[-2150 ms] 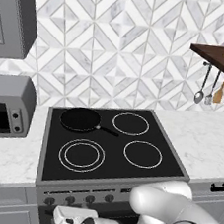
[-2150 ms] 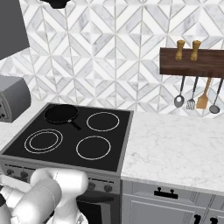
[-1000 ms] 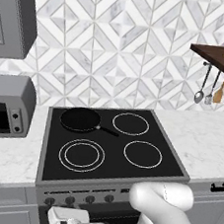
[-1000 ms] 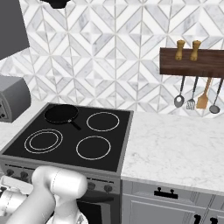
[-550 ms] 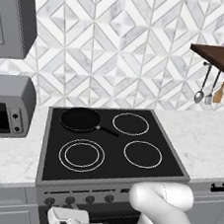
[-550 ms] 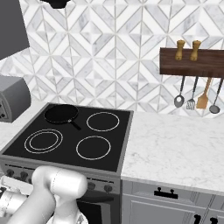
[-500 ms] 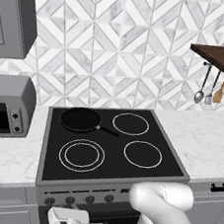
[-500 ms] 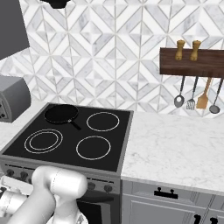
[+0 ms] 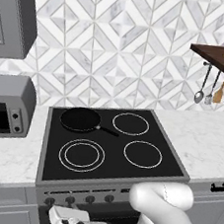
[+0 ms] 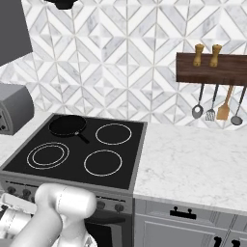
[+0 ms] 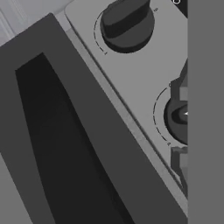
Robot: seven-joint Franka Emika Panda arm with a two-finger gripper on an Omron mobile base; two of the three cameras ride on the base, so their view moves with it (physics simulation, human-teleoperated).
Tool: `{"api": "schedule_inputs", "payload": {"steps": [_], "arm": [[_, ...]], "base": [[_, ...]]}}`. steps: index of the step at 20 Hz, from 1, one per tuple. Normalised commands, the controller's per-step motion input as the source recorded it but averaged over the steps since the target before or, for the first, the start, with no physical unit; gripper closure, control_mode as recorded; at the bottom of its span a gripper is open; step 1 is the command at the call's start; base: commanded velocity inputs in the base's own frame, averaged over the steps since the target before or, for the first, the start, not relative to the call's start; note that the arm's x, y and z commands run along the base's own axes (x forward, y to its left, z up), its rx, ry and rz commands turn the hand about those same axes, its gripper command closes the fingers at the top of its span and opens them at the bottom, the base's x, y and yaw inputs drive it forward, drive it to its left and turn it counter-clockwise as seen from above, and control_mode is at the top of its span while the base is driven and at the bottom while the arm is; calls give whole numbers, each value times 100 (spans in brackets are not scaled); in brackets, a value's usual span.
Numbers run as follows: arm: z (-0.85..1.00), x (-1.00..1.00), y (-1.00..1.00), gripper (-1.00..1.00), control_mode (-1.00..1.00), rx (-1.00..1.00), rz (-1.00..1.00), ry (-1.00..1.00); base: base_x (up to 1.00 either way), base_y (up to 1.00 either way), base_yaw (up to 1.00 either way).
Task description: Turn off the rear left burner of the stove.
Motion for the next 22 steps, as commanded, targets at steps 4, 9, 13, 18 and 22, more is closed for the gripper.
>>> {"api": "schedule_inputs", "payload": {"steps": [4, 9, 13, 18, 22], "arm": [[33, 17, -8, 100, -100, 48, -25, 10], [44, 47, 0, 100, -100, 48, -34, 18], [52, 57, 0, 100, -100, 49, -36, 19], [54, 49, -8, 100, -100, 58, -38, 13], [56, 39, -21, 100, -100, 70, -38, 9]], "base": [[0, 0, 0], [0, 0, 0], [0, 0, 0], [0, 0, 0], [0, 0, 0]]}}
